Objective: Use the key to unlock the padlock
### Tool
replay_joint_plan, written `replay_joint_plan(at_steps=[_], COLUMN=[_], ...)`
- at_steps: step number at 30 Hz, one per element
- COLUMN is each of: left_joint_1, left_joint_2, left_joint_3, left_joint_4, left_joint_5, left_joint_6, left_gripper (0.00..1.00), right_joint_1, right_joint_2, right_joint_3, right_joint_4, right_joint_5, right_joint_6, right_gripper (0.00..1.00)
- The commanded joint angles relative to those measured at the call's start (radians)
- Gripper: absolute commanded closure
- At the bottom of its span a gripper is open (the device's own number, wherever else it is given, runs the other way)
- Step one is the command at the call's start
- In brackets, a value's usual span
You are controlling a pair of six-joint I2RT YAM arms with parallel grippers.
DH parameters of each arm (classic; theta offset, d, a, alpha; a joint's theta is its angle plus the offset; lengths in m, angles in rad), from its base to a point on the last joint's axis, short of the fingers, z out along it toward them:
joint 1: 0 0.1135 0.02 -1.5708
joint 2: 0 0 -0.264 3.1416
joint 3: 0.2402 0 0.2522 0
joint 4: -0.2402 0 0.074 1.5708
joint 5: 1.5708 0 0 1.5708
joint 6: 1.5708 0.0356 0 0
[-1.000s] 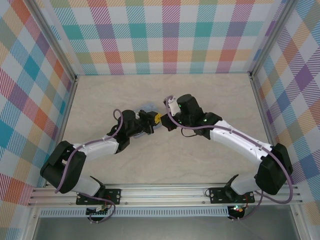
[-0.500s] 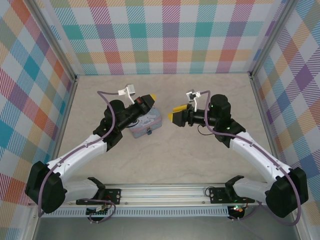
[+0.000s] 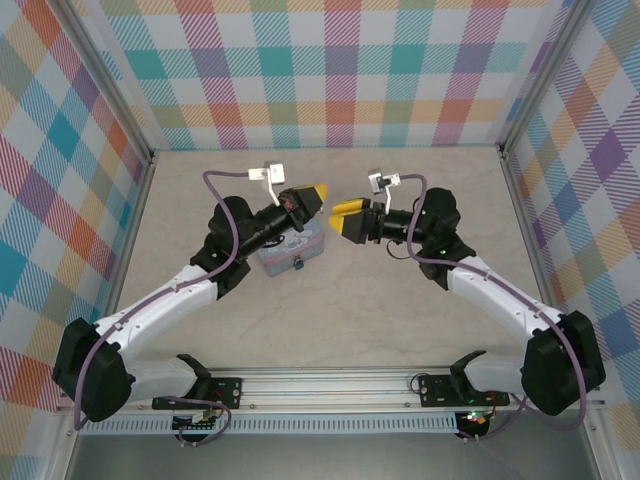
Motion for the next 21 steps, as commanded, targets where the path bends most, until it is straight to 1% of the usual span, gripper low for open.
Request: replay_joint_plan(at_steps=[1,6,9,11,21], left_joint_1=[-0.014,-0.017,-0.017,-0.017,-0.018], left_joint_2=[0.009,0.016,0.021,0.025,0.031], left_joint_3=[0.028,0.028,0.031,0.030,0.033], left_joint_4=[0.074,0.097,0.102,0.107,0.115], left_joint_5=[0.026,0.029,0.032,0.033,0.045], left_joint_6=[-0.004,-0.022,-0.036,-0.044,-0.063], left_gripper=[1.00,1.00,1.00,1.00,1.00], right_joint_1=[0.002,0.017,0.022,0.025,0.029], right_joint_2=[0.022,0.050,0.065,0.072,0.090], right_joint_3=[-0.005,0.010,0.018,0.027,0.066], right_joint_4=[0.155,0.160,0.159,0.159,0.136], right_joint_5=[-0.029,-0.031,-0.022,-0.022,-0.010], right_joint_6=[0.071,0.074,0.074,0.074,0.060], right_gripper=[0.34,0.39,0.45,0.46,0.58])
